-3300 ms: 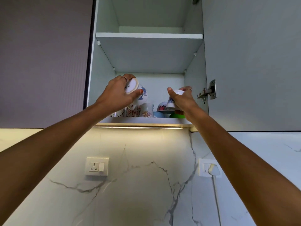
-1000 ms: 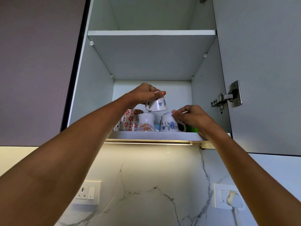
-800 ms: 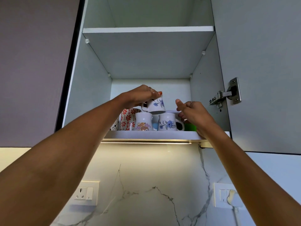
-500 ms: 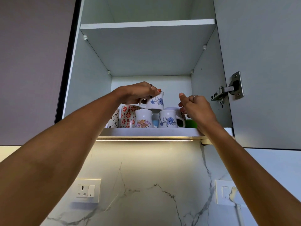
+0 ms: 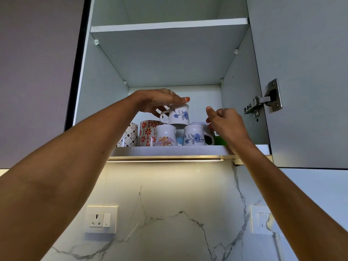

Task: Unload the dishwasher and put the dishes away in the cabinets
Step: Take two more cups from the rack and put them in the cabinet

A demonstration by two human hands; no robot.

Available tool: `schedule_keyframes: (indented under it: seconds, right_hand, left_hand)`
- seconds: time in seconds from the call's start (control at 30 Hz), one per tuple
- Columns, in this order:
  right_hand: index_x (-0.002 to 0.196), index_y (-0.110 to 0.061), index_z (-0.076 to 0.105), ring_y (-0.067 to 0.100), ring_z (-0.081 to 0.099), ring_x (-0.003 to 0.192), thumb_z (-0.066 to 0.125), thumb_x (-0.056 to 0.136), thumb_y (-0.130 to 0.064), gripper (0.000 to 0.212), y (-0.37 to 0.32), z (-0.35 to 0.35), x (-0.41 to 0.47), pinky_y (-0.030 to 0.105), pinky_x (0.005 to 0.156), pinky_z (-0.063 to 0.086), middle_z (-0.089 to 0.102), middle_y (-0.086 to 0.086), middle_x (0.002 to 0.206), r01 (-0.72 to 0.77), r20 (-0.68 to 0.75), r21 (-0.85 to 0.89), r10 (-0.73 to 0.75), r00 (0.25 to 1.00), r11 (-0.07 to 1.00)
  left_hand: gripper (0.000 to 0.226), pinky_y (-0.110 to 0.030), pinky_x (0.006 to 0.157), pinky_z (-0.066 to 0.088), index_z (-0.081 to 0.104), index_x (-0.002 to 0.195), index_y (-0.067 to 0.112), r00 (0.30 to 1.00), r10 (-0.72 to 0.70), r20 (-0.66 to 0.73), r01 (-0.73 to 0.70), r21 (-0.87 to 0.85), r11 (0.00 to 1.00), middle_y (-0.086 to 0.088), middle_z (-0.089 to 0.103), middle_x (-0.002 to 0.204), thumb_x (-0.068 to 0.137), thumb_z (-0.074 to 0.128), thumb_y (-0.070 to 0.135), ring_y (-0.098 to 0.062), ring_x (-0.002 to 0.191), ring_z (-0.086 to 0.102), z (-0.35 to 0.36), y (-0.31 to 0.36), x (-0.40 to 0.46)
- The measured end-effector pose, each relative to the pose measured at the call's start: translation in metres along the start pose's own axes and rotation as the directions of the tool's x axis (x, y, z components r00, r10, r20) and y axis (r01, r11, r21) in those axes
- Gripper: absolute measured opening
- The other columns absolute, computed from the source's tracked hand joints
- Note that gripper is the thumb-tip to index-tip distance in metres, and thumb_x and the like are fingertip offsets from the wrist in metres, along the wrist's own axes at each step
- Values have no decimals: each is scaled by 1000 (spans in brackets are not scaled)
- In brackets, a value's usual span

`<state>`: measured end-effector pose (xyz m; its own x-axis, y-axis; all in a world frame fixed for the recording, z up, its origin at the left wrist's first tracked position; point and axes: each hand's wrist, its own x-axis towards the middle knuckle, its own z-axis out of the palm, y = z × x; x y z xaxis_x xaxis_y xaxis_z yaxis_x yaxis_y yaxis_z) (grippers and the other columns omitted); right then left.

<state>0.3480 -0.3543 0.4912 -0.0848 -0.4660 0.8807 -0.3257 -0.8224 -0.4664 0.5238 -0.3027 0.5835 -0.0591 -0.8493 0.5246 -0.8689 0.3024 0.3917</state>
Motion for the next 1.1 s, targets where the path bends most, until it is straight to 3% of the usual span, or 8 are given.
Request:
schedule_keyframes:
  seconds: [0.23,0.37,0.53,0.67,0.8,0.93,1.0,1.1]
  right_hand:
    - [91,11,65,32,56,73,46,96,-39,54,2,1,0,37,75,50,66,30,88,13,-16,6,-13,1000,1000]
    - [92,11,65,41,62,89,46,97,-38,53,3,1,-1,33,73,47,66,29,89,4,-27,32,-3,1000,999]
    - [91,13,64,41,62,90,46,97,-37,53,2,0,-1,38,77,51,66,30,90,3,-51,46,-1,999,999]
    - [87,13,64,40,62,88,46,97,-34,52,3,-1,0,38,77,51,67,29,88,25,-113,62,-18,993,998]
    - [81,13,62,38,64,81,46,97,-32,50,3,2,0,40,75,52,66,28,83,49,-170,98,-32,985,994]
    - [77,10,61,32,63,71,45,97,-27,45,-1,2,-5,38,70,53,66,20,77,95,-245,99,-69,967,991]
    - [74,4,59,23,56,62,45,97,-23,38,-6,0,-12,33,64,48,61,12,69,137,-289,86,-107,951,987]
    - [80,-6,57,20,55,73,47,95,-20,22,-12,-4,-24,37,70,50,60,8,77,177,-278,70,-151,949,982]
  left_hand:
    - [42,-31,78,53,56,122,16,1000,0,-22,-2,-81,997,-4,66,105,89,59,42,-20,95,62,-1,-11,-4]
    - [36,-30,75,50,57,118,16,1000,2,-19,-5,-170,985,-3,65,101,90,58,38,-19,93,60,7,-11,-8]
    - [47,-37,88,48,57,120,14,999,-1,-39,-8,-248,969,-6,63,114,87,59,47,-23,106,57,11,-16,-11]
    - [56,-46,102,42,53,121,15,987,-12,-162,-27,-241,970,-8,56,128,87,50,58,-26,115,54,12,-22,-14]
    - [69,-40,104,35,33,143,12,910,-23,-414,-28,-118,993,-12,40,146,93,38,59,-28,130,43,21,-28,-25]
    - [60,-37,106,33,33,143,11,747,46,-663,-96,-40,995,-11,35,149,97,36,49,-27,134,37,37,-26,-52]
    - [57,-42,108,31,35,142,12,702,76,-708,-80,28,996,-9,32,150,98,37,48,-27,137,32,45,-27,-69]
    - [55,-43,109,28,36,142,13,701,127,-702,-48,131,990,-7,33,149,98,38,46,-25,138,26,52,-30,-97]
